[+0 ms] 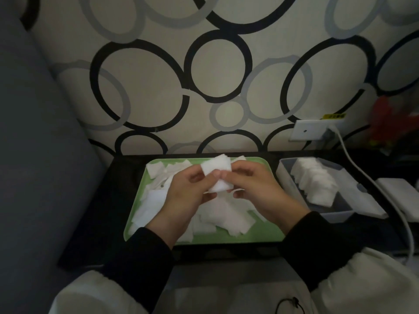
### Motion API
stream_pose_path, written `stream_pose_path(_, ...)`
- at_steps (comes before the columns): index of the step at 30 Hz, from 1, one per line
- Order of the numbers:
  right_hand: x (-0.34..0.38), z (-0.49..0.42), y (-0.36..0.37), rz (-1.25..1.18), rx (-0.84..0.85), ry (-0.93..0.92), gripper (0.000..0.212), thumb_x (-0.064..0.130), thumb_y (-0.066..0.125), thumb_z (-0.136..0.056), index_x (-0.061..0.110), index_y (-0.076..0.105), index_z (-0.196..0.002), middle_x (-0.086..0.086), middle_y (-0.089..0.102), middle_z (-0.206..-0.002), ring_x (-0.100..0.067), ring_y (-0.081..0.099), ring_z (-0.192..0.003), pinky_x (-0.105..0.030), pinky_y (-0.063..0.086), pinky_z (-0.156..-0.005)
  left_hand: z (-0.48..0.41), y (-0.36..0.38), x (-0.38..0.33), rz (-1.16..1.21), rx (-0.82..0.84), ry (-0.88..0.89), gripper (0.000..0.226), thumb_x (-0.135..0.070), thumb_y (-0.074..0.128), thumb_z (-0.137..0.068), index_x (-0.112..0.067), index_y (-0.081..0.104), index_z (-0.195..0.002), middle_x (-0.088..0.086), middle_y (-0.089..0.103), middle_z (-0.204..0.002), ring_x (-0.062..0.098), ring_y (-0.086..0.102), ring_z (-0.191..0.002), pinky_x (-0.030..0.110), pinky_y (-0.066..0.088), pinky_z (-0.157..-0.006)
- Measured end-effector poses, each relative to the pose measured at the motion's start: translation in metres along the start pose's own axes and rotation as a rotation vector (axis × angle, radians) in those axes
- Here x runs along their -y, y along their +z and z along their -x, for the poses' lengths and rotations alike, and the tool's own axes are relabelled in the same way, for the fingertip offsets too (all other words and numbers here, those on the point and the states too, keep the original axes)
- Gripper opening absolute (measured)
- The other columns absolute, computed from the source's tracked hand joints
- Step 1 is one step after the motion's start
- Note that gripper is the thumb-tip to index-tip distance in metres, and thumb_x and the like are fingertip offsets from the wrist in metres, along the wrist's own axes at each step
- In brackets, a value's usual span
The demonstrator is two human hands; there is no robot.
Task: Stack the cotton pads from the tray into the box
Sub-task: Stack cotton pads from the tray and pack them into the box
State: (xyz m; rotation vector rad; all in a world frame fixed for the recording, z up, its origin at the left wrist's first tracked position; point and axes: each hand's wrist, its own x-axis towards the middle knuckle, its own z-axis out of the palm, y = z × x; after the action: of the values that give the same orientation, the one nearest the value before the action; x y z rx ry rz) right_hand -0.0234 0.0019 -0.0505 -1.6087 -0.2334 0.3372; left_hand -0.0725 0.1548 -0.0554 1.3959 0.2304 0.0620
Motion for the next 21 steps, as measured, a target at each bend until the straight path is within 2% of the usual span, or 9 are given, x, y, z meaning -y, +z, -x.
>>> stream_pose_path(2, -0.002, -0.002, 0.001, 0.009, -0.053, 0.032, 0.02, 0.029, 0.065, -0.094, 0.012, 0.072, -0.088, -0.002, 0.072, -0.08, -0.017, 0.063, -0.069, -0.031, 0.046, -0.065, -0.004, -0.005, 0.0, 0.049, -0.104, -0.026, 0.012, -0.02, 0.067, -0.094, -0.013, 0.072, -0.102, 0.004, 0.075, -0.098, 0.014, 0.071, -0.086, 0.023, 0.056, -0.066)
stream_pose_path(5, -0.01, -0.004, -0.004, 0.214, -0.129, 0.061, 0.021, 0.026, 0.061, -0.096, 0.009, 0.073, -0.09, -0.002, 0.075, -0.08, -0.013, 0.064, -0.064, -0.026, 0.05, -0.063, -0.009, -0.016, -0.003, 0.074, -0.247, -0.06, 0.009, -0.024, 0.063, -0.097, -0.017, 0.068, -0.101, 0.005, 0.073, -0.099, 0.012, 0.071, -0.076, 0.023, 0.055, -0.061)
stream_pose_path(7, -0.018, -0.003, -0.004, 0.34, -0.067, 0.111, 0.016, 0.018, 0.065, -0.093, 0.006, 0.074, -0.089, -0.005, 0.075, -0.079, -0.011, 0.064, -0.061, -0.016, 0.05, -0.055, -0.012, -0.024, -0.003, 0.072, -0.315, -0.058, 0.006, -0.026, 0.061, -0.098, -0.023, 0.065, -0.1, 0.004, 0.072, -0.101, 0.012, 0.071, -0.078, 0.025, 0.054, -0.063)
stream_pose_path(9, -0.027, -0.002, 0.003, 0.433, 0.022, 0.17, 0.016, 0.017, 0.068, -0.09, 0.003, 0.076, -0.084, -0.008, 0.075, -0.076, -0.013, 0.065, -0.06, -0.014, 0.049, -0.052, -0.014, -0.03, -0.004, 0.083, -0.352, -0.052, 0.006, -0.027, 0.061, -0.099, -0.023, 0.064, -0.102, 0.003, 0.071, -0.104, 0.013, 0.071, -0.083, 0.027, 0.053, -0.065)
stream_pose_path(12, -0.038, -0.006, 0.018, 0.571, 0.01, 0.209, 0.028, 0.032, 0.072, -0.085, 0.007, 0.077, -0.074, -0.004, 0.074, -0.069, -0.01, 0.064, -0.059, -0.021, 0.052, -0.059, -0.014, -0.035, -0.005, 0.065, -0.364, -0.048, 0.019, -0.028, 0.06, -0.099, -0.018, 0.064, -0.114, 0.004, 0.071, -0.107, 0.015, 0.071, -0.087, 0.026, 0.052, -0.064)
stream_pose_path(16, -0.044, -0.011, 0.029, 0.622, -0.087, 0.212, 0.049, 0.048, 0.075, -0.076, -0.001, 0.072, -0.075, -0.014, 0.069, -0.069, -0.023, 0.066, -0.065, -0.033, 0.053, -0.062, -0.011, -0.036, -0.003, 0.04, -0.352, -0.023, 0.012, -0.027, 0.059, -0.099, -0.02, 0.065, -0.106, 0.004, 0.071, -0.105, 0.016, 0.07, -0.087, 0.027, 0.05, -0.065)
stream_pose_path(18, -0.044, -0.011, 0.033, 0.63, -0.08, 0.195, 0.044, 0.045, 0.076, -0.076, 0.001, 0.073, -0.077, -0.014, 0.071, -0.077, -0.026, 0.068, -0.074, -0.038, 0.057, -0.069, -0.011, -0.038, -0.003, 0.026, -0.348, -0.021, 0.012, -0.027, 0.059, -0.099, -0.02, 0.066, -0.106, 0.004, 0.071, -0.104, 0.016, 0.07, -0.086, 0.026, 0.05, -0.064)
stream_pose_path(21, -0.034, -0.01, 0.032, 0.549, -0.066, 0.17, 0.021, 0.027, 0.077, -0.079, 0.006, 0.075, -0.074, -0.006, 0.073, -0.077, -0.019, 0.067, -0.073, -0.034, 0.056, -0.071, -0.011, -0.043, -0.004, 0.015, -0.349, -0.022, 0.011, -0.028, 0.059, -0.099, -0.021, 0.066, -0.104, 0.004, 0.072, -0.104, 0.015, 0.07, -0.085, 0.025, 0.05, -0.062)
